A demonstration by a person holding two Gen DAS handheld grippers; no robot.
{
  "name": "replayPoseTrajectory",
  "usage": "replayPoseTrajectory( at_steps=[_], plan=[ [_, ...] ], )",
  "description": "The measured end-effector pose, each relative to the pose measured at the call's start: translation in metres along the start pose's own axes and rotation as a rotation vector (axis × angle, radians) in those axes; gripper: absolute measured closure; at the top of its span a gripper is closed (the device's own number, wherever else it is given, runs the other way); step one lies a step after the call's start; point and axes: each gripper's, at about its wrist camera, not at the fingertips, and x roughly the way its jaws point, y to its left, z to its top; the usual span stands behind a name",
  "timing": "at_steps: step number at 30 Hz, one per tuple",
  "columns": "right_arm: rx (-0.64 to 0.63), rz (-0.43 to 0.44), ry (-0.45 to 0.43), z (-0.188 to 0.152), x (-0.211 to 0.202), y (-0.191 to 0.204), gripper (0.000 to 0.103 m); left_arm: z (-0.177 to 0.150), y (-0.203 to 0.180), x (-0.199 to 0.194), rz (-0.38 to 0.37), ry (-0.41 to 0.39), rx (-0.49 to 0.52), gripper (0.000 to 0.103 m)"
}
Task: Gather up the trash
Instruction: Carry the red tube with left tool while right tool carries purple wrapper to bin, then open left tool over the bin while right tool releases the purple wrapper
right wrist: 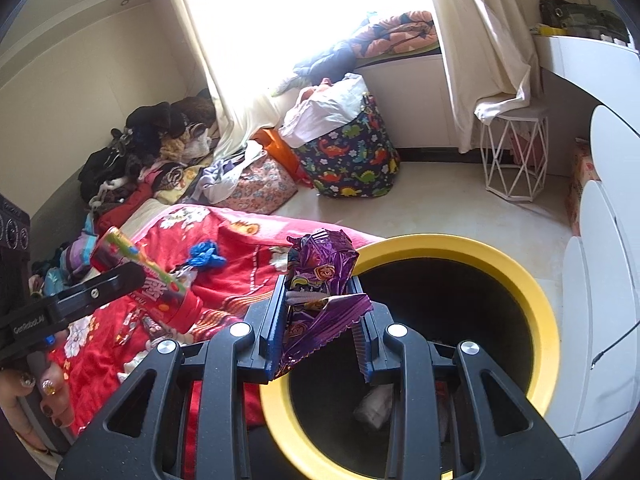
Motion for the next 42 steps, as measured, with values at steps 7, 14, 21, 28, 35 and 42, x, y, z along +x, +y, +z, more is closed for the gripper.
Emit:
replayPoseTrajectory(
  at_steps=[7, 14, 21, 28, 35, 42],
  plan=[
    [0.027, -0.030, -0.004, 0.001, 0.000, -0.017, 0.075, -0.005, -0.015, 0.011, -0.026, 0.028, 0.023, 0.080],
    [0.040, -0.058, -0.004, 0.000, 0.000, -0.029, 0.075, -0.011, -0.028, 0.024, -0.045, 0.060, 0.049, 0.080],
    [0.060, -0.076, 0.004, -0.004, 0.001, -0.040, 0.075, -0.017, -0.037, 0.035, -0.056, 0.089, 0.063, 0.080],
    [0.077, -0.085, 0.012, -0.004, 0.003, -0.050, 0.075, -0.022, -0.047, 0.053, -0.077, 0.127, 0.076, 0.080],
    [0.089, -0.091, 0.018, -0.004, 0.006, -0.058, 0.074, -0.029, -0.054, 0.071, -0.101, 0.173, 0.084, 0.080],
    [0.126, -0.107, 0.019, -0.005, 0.008, -0.069, 0.069, -0.035, -0.056, 0.086, -0.090, 0.220, 0.087, 0.080]
  ],
)
